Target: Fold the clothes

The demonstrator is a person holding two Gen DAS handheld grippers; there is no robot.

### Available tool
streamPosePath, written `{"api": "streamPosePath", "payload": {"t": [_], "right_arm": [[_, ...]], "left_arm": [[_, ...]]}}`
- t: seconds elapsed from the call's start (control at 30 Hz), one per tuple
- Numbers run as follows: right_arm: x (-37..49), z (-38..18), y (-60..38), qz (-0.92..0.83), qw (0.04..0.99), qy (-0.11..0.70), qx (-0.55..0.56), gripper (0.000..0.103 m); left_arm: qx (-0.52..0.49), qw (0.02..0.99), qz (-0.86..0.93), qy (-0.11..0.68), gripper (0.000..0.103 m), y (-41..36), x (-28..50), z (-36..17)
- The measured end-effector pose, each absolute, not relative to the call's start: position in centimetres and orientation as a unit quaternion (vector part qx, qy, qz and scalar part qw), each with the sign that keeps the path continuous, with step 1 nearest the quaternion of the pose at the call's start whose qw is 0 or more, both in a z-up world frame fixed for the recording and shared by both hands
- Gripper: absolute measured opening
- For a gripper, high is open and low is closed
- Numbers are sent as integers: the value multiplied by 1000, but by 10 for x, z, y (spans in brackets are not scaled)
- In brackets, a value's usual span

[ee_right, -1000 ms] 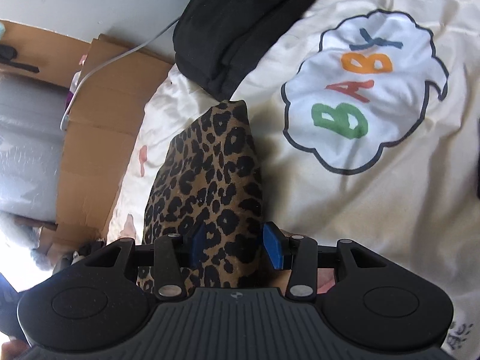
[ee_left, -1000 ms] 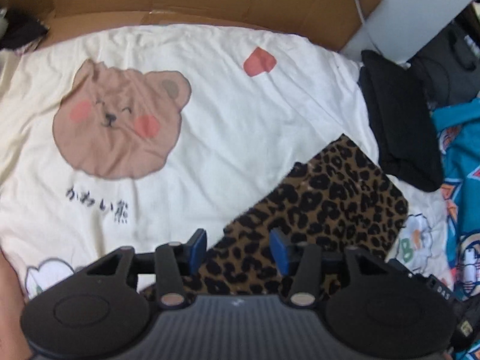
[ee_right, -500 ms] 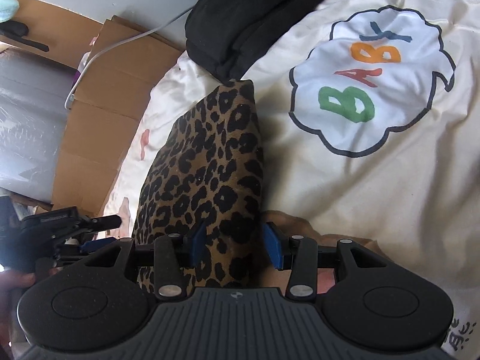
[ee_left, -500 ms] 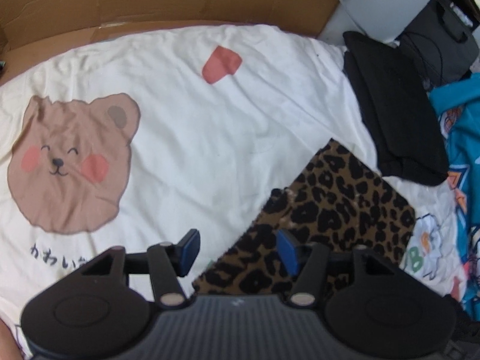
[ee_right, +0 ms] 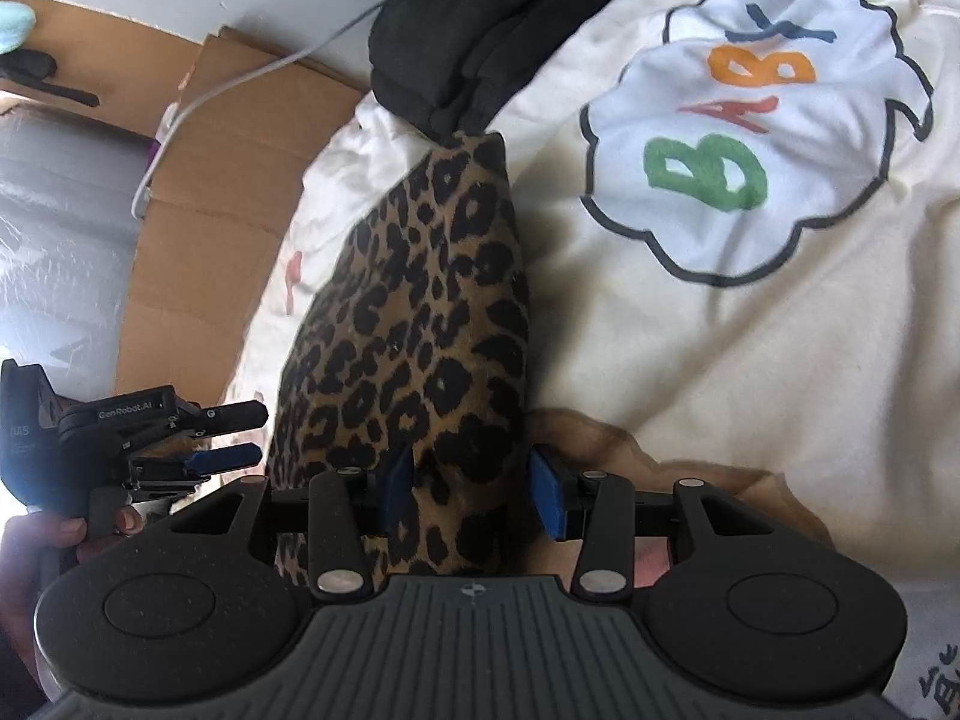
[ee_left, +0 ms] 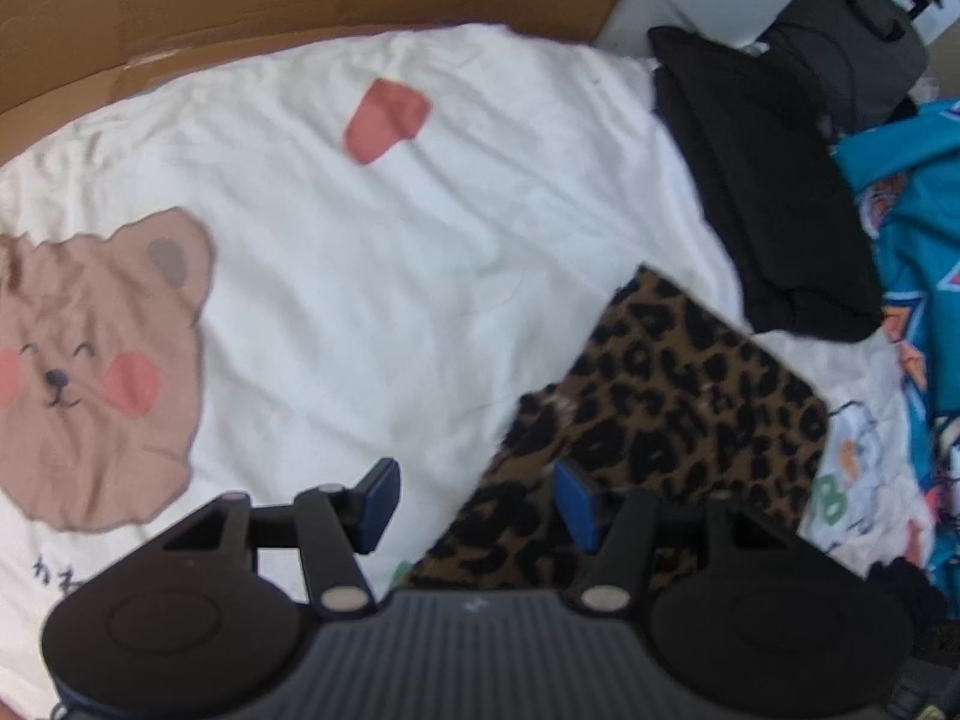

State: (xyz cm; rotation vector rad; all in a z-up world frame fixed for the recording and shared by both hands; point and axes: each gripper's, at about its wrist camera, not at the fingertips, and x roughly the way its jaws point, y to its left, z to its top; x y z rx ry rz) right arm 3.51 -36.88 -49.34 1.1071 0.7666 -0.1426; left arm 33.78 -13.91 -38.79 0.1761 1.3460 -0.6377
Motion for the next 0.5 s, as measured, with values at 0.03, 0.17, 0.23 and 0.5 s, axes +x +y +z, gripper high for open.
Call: {"api": "streamPosePath", "payload": {"t": [0.03,0.17,0.23,0.5], "right_arm": [[36,-493,-369,-65,780,351,514,47],[40,-492,-371,-64,781,351,513,47],[42,-492,-372,-64,780,351,513,47],[58,-490,-372,-62,779,366,505,24]], "left_arm": [[81,730,-298,610,63,-142,338,-387],[89,720,-323,607,65,-152,338,-390],[92,715,-332,609,65,-155,338,-395],[115,694,-364,610,66,-166,336,-413]]}}
